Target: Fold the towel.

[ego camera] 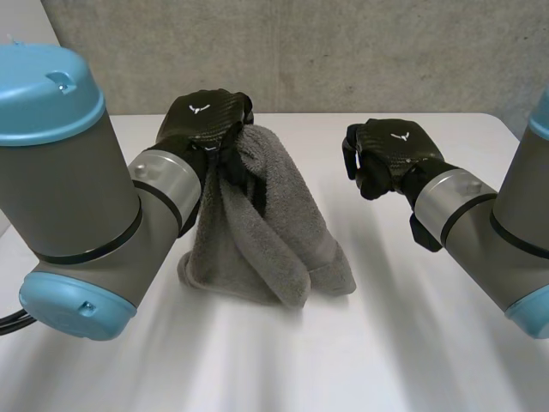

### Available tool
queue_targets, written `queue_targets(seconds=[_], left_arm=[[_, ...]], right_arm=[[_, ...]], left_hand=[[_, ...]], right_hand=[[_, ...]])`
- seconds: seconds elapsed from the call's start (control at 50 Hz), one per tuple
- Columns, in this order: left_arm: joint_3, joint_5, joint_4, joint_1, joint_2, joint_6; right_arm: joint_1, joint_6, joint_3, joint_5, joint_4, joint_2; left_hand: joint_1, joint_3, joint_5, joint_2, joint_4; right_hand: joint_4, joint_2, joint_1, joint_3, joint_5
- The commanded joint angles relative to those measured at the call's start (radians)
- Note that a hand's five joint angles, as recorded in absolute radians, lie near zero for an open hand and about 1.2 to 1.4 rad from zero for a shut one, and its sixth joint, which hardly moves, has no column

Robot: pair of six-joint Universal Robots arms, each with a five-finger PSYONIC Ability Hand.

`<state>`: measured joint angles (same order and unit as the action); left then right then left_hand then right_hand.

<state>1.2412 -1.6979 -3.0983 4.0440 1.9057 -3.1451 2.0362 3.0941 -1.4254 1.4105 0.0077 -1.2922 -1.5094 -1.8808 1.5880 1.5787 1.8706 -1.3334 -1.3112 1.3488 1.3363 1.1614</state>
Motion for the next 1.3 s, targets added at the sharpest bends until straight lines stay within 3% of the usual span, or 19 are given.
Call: queue_targets(seconds=[0.02, 0.26, 0.46, 0.62, 0.72, 0.9, 1.0, 1.02, 1.04, 1.06, 1.08, 1.14, 1.22, 1.3], left_arm=[[0.353, 0.135, -0.122, 0.082, -0.129, -0.075], [0.353, 0.133, -0.123, 0.063, -0.131, -0.075], [0.293, 0.133, -0.126, 0.063, -0.088, -0.087], [0.078, 0.124, -0.080, 0.041, -0.051, -0.085], [-0.014, 0.119, -0.076, -0.003, -0.005, -0.087], [0.027, 0.107, -0.068, -0.095, 0.090, -0.089], [0.106, 0.106, -0.056, -0.197, 0.130, -0.090], [0.134, 0.113, -0.051, -0.226, 0.131, -0.090], [0.162, 0.116, -0.045, -0.253, 0.128, -0.090], [0.162, 0.116, -0.045, -0.253, 0.128, -0.090], [0.184, 0.116, -0.042, -0.282, 0.124, -0.095], [0.205, 0.112, -0.042, -0.332, 0.102, -0.113], [0.207, 0.100, -0.042, -0.333, 0.058, -0.145], [0.210, 0.074, -0.042, -0.234, 0.009, -0.191]], right_arm=[[-0.024, -0.094, -0.210, -0.053, -0.031, 0.007], [-0.045, 0.141, -0.221, -0.071, -0.124, -0.013], [-0.085, 0.144, -0.190, -0.064, -0.104, -0.021], [-0.105, 0.143, -0.162, -0.056, -0.095, -0.075], [-0.152, 0.133, -0.161, -0.059, -0.095, -0.128], [-0.192, 0.103, -0.159, -0.059, -0.092, -0.151], [-0.212, 0.037, -0.155, -0.062, -0.060, -0.151], [-0.214, 0.011, -0.149, -0.061, -0.040, -0.150], [-0.212, -0.009, -0.142, -0.058, -0.025, -0.142], [-0.212, -0.009, -0.142, -0.058, -0.025, -0.142], [-0.206, -0.026, -0.136, -0.055, -0.012, -0.139], [-0.205, -0.037, -0.135, -0.053, -0.008, -0.131], [-0.203, -0.038, -0.135, -0.055, -0.006, -0.122], [-0.202, -0.038, -0.136, -0.061, 0.000, -0.122]], left_hand=[[0.113, 0.485, -0.366, -0.182, -0.474], [0.113, 0.485, -0.366, -0.182, -0.474], [0.113, 0.485, -0.366, -0.182, -0.474], [0.113, 0.485, -0.366, -0.182, -0.474], [0.113, 0.485, -0.366, -0.182, -0.474], [0.113, 0.485, -0.366, -0.182, -0.474], [0.113, 0.485, -0.366, -0.182, -0.474], [0.345, 0.717, -0.598, -0.415, -0.707], [0.795, 1.167, -1.048, -0.864, -1.156], [0.800, 1.171, -1.053, -0.869, -1.161], [1.146, 1.517, -1.399, -1.215, -1.507], [1.225, 1.597, -1.478, -1.295, -1.587], [1.228, 1.600, -1.481, -1.298, -1.590], [1.228, 1.600, -1.481, -1.298, -1.590]], right_hand=[[-0.063, -0.085, 0.047, 0.060, 0.060], [-0.063, -0.085, 0.047, 0.060, 0.060], [0.136, 0.114, -0.151, -0.139, -0.138], [0.218, 0.196, -0.233, -0.221, -0.220], [0.227, 0.205, -0.242, -0.230, -0.229], [0.265, 0.243, -0.280, -0.268, -0.267], [0.526, 0.504, -0.542, -0.529, -0.529], [0.692, 0.670, -0.707, -0.695, -0.694], [0.862, 0.840, -0.878, -0.865, -0.865], [0.864, 0.842, -0.879, -0.867, -0.866], [0.995, 0.972, -1.010, -0.997, -0.997], [1.110, 1.088, -1.125, -1.113, -1.113], [1.137, 1.115, -1.152, -1.140, -1.139], [1.119, 1.097, -1.135, -1.122, -1.122]])
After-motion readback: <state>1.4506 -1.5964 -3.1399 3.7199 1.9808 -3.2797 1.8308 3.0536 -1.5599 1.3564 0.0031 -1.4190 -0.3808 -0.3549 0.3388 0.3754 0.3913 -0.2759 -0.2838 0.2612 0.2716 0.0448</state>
